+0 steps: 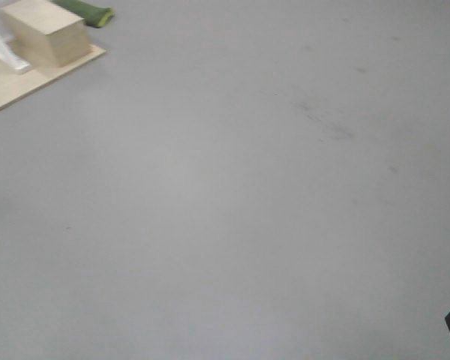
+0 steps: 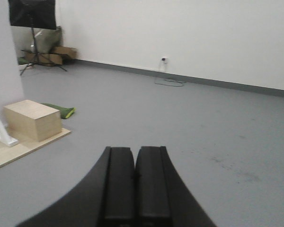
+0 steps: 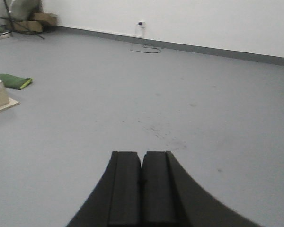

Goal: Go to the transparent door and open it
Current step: 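Turn and drive the base toward the white-framed glass sliding door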

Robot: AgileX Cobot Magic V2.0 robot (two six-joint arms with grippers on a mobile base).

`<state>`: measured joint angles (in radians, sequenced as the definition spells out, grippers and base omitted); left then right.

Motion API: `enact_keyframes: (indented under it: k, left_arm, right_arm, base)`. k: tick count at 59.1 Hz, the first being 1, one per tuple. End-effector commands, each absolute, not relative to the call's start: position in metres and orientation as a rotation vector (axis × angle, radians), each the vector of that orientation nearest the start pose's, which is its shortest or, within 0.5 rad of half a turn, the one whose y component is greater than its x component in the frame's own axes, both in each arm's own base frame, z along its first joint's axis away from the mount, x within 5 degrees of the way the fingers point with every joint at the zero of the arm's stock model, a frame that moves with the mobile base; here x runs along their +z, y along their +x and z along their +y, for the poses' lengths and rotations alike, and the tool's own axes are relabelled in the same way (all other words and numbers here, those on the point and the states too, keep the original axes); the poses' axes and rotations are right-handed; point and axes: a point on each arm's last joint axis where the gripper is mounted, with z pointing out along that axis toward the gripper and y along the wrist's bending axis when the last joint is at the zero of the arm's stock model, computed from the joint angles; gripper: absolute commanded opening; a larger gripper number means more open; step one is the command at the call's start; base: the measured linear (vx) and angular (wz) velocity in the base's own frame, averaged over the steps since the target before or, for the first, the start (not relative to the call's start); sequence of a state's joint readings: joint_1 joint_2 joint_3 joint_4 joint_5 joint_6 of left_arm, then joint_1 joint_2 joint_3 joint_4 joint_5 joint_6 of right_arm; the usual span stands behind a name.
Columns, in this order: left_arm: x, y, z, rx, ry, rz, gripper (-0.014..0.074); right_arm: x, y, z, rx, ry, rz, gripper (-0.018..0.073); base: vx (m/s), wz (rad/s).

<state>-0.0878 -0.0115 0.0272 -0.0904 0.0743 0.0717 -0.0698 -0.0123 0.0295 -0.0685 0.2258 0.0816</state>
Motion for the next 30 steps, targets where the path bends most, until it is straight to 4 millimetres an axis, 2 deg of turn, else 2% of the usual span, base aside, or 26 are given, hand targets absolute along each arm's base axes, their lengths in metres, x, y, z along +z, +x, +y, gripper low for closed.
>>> enact_keyframes:
  k: [1, 15, 30]
  left_arm:
    - [0.1952, 0.0572, -0.0052, -0.094, 0.049, 1.519, -0.0002]
    - [0.1952, 0.0572, -0.0052, -0.094, 0.049, 1.519, -0.0002]
    - [0.1952, 0.0572, -0.0052, -0.094, 0.049, 1.519, -0.0002]
  right_arm:
    - [0.1862, 0.0566, -0.0048, -0.052, 0.073, 1.656, -0.0005]
    - [0.1862, 0.0566, -0.0048, -0.052, 0.073, 1.656, -0.0005]
    - [0.1862, 0.0566, -0.0048, -0.052, 0.073, 1.656, -0.0005]
  base:
    - [0.6, 0.68]
    - [0.6, 0.63]
    - [0.61, 0.48]
